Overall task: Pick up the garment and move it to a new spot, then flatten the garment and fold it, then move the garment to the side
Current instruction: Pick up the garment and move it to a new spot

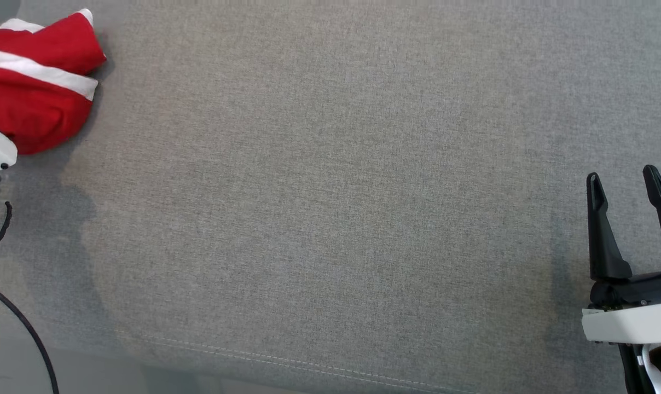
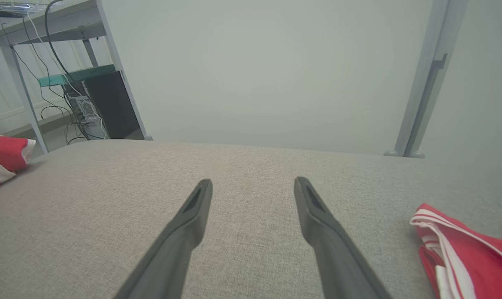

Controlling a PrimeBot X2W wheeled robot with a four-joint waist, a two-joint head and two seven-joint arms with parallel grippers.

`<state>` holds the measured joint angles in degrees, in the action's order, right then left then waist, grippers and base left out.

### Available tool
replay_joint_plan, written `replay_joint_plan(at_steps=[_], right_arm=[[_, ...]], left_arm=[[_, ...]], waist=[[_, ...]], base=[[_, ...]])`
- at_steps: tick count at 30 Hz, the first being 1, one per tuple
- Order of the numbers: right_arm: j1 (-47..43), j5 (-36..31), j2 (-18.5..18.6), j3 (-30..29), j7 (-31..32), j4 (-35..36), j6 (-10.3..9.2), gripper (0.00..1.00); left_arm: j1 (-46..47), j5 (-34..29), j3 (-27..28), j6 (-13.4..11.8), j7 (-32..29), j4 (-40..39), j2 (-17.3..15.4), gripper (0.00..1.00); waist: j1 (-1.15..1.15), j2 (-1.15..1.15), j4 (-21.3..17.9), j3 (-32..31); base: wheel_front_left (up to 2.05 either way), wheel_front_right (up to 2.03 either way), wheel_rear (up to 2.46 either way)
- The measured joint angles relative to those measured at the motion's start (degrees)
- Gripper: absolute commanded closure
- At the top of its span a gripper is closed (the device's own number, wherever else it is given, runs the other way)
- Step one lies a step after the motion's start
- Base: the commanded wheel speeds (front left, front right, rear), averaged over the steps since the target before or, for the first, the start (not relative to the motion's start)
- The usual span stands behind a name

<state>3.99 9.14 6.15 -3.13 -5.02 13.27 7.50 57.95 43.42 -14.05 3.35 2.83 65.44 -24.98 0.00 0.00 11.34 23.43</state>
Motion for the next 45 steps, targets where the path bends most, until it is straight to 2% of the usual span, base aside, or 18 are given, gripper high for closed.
replay_joint_plan(at_steps=[6,11,18,19,25,28,33,41,45], right_arm=[[-1.1,0.6,-0.9,0.0,-0.1,-0.8,0.00,0.00],[-1.1,1.1,-1.9,0.1,-0.7,-1.0,-0.01,0.00],[-1.3,1.7,-2.7,0.2,-2.3,-1.9,0.00,0.00],[-1.3,1.7,-2.7,0.2,-2.3,-1.9,0.00,0.00],[-1.2,2.8,-3.2,0.2,-4.2,-3.3,0.00,0.00],[-1.0,3.1,-3.5,0.3,-5.2,-4.3,0.00,0.00],[-1.0,4.8,-3.7,0.5,-6.5,-5.7,0.00,0.00],[-1.0,7.4,-3.9,2.0,-8.2,-8.9,0.00,0.00],[-1.1,8.3,-3.9,2.1,-8.7,-10.2,0.00,0.00]], left_arm=[[-0.3,-1.6,-0.7,-0.9,6.9,-6.1,0.2,1.00],[-4.3,-2.1,-0.7,-2.7,9.8,-16.2,0.2,1.00],[-15.3,-4.5,-2.8,-9.6,9.6,-39.3,1.0,1.00],[-15.3,-4.5,-2.8,-9.6,9.6,-39.3,1.0,1.00],[-23.0,-6.8,-6.8,-15.8,3.9,-57.5,0.8,1.00],[-25.5,-8.3,-9.4,-17.3,1.1,-63.3,0.8,1.00],[-27.2,-9.1,-14.2,-17.8,-2.4,-66.9,2.2,1.00],[-27.3,-9.7,-19.7,-17.4,-4.9,-65.8,4.3,1.00],[-27.8,-10.2,-23.1,-16.4,-6.0,-65.1,5.7,1.00]], waist=[[0.00,0.00,0.4,-3.1],[0.00,0.00,-0.8,-4.3],[0.00,0.00,-4.3,-4.8],[0.00,0.00,-4.3,-4.8],[0.00,0.00,-8.6,-4.6],[0.00,0.00,-11.2,-4.5],[0.00,0.00,-16.1,-4.1],[0.00,0.00,-24.3,-3.4],[0.00,0.00,-28.0,-3.3]], base=[[0.00,0.00,0.00],[0.00,0.00,0.00],[0.00,0.00,0.00],[0.00,0.00,0.00],[0.00,0.00,0.00],[0.00,0.00,0.00],[0.00,0.00,0.00],[0.00,0.00,0.00],[0.00,0.00,0.00]])
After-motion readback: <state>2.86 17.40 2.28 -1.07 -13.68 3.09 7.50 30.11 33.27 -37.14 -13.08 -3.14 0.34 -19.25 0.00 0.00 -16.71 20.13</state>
